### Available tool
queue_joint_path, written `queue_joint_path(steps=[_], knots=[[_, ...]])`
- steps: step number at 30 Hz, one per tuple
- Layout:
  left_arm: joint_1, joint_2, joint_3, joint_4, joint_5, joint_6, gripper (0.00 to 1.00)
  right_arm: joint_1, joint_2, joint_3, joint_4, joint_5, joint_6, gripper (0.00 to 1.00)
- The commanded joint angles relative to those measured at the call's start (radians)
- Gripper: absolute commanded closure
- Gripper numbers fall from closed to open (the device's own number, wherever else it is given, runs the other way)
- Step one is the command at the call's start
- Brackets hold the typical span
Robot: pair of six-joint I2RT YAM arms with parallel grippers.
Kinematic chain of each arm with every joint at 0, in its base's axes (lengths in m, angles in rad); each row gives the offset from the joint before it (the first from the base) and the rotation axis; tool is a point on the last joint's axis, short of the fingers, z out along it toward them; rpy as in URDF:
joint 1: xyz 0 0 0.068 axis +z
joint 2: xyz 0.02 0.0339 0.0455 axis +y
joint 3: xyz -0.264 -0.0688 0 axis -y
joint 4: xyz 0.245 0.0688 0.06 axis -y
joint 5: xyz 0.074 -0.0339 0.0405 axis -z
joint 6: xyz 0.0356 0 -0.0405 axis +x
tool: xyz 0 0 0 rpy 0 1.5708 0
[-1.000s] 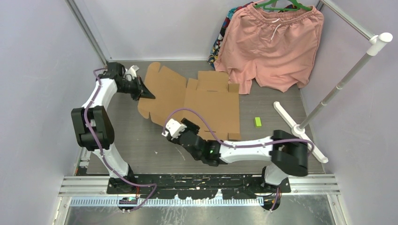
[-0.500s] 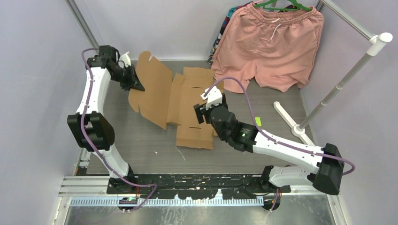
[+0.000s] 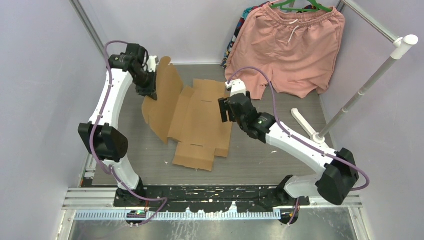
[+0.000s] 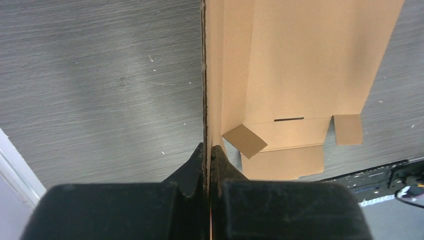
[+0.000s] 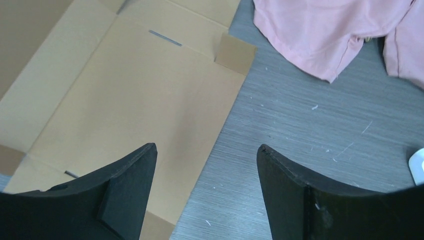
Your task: Fold the paper box
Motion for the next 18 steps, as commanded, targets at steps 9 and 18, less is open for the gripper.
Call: queue_joint_path(steps=[9, 18], knots=[[-0.166, -0.104, 0.019, 0.038, -0.119, 0.135, 1.00, -0.302, 0.119, 0.075, -0.121, -0.254, 0.154, 0.22], [-0.309, -0.160, 0.021, 0.122, -0.170, 0.238, 1.00, -0.337, 0.123, -0.016, -0.111, -0.282, 0.228, 0.22]])
